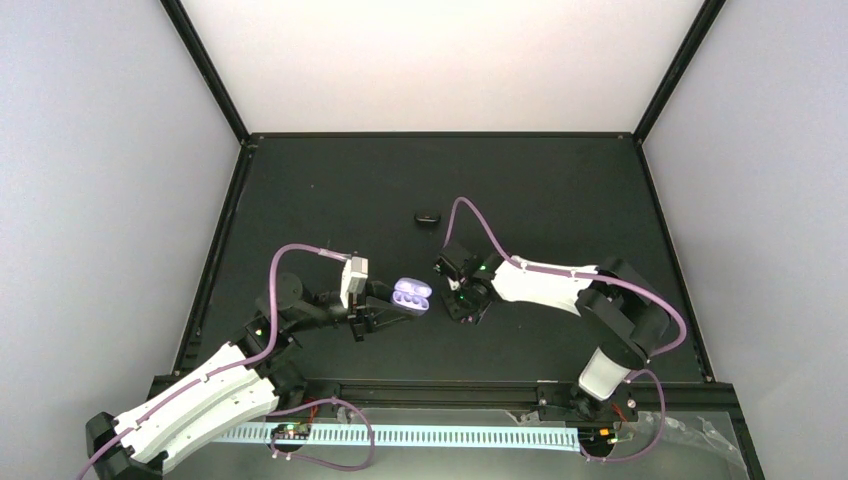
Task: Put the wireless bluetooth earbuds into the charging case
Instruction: Pick up the earbud from the center of the board.
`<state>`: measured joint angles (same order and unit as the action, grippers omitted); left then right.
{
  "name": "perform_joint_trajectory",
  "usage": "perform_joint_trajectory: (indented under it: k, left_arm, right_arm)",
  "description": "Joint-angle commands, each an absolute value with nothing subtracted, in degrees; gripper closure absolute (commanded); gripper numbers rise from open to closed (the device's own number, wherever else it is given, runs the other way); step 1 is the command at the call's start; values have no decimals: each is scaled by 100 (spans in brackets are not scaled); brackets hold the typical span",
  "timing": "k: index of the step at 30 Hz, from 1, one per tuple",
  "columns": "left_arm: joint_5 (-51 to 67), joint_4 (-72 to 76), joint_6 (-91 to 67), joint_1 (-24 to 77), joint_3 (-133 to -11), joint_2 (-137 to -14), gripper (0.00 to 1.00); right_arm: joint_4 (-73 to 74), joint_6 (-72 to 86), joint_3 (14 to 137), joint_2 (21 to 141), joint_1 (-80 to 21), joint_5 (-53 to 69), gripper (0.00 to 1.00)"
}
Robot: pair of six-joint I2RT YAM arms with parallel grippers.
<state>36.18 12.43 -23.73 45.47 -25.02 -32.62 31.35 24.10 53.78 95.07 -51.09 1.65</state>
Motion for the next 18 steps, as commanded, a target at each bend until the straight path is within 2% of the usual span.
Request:
perform_joint_trajectory:
  k: [1, 14, 18]
  left_arm:
    - [3635, 1360, -2309, 4571, -2484, -3195, 98]
    - [3613, 1347, -2307, 4576, -2479, -3160, 99]
    - [3618, 1350, -2305, 4579, -2479, -3161, 98]
  right_arm:
    - [3389, 2369, 5622, 9684, -5263, 144, 83]
    - [3360, 2484, 5695, 9607, -5370, -144, 91]
    - [3349, 2531, 5706, 9681, -5369, -104, 84]
